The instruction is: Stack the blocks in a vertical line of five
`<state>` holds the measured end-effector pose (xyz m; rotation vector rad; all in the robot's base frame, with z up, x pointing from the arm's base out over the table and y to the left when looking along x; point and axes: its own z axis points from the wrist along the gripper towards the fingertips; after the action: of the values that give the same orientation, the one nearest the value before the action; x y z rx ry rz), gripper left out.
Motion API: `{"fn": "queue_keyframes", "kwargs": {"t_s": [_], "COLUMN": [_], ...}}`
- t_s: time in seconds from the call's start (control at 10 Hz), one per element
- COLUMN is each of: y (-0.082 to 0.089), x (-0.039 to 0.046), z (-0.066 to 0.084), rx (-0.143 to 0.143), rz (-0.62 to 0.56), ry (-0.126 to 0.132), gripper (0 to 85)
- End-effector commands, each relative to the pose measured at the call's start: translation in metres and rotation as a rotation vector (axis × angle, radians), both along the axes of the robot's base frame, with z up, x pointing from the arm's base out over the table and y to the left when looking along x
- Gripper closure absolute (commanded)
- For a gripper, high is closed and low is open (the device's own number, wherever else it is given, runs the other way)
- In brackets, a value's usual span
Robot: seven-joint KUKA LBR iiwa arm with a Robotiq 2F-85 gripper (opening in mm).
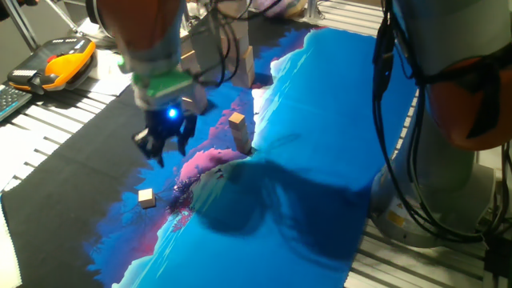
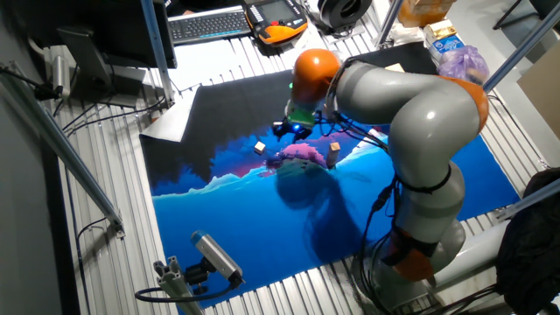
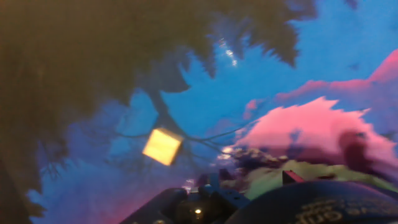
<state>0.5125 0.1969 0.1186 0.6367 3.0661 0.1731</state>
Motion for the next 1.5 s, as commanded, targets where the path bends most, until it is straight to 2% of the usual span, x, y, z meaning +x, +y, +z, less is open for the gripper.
{"fn": "queue_keyframes", "kwargs": {"t_s": [0.0, 0.1, 0.2, 0.3, 0.4, 0.5, 0.6, 0.7, 0.8, 0.9, 1.0, 1.1, 1.2, 1.4], "y": [0.027, 0.019, 0.019, 0.019, 0.019, 0.019, 0.019, 0.019, 0.019, 0.026, 0.033, 0.042, 0.047, 0.049], "x": [-0.002, -0.0077, -0.0077, -0.0077, -0.0077, -0.0077, -0.0077, -0.0077, -0.0077, -0.0036, 0.0025, 0.0095, 0.0148, 0.021], "z": [-0.001, 0.005, 0.005, 0.005, 0.005, 0.005, 0.005, 0.005, 0.005, 0.0, -0.007, -0.014, -0.017, -0.02], "rx": [-0.029, -0.061, -0.035, 0.016, 0.004, 0.012, 0.033, 0.034, 0.054, 0.056, 0.061, 0.064, 0.039, 0.021], "rz": [-0.002, 0.03, 0.073, 0.106, 0.13, 0.105, 0.049, -0.01, -0.077, -0.123, -0.149, -0.156, -0.151, -0.133], "ry": [0.003, 0.025, 0.035, 0.043, 0.057, 0.061, 0.056, 0.054, 0.033, 0.012, -0.001, -0.006, -0.017, -0.033], "gripper": [34.0, 51.0, 68.0, 85.0, 85.0, 85.0, 85.0, 85.0, 85.0, 85.0, 51.0, 51.0, 34.0, 34.0]}}
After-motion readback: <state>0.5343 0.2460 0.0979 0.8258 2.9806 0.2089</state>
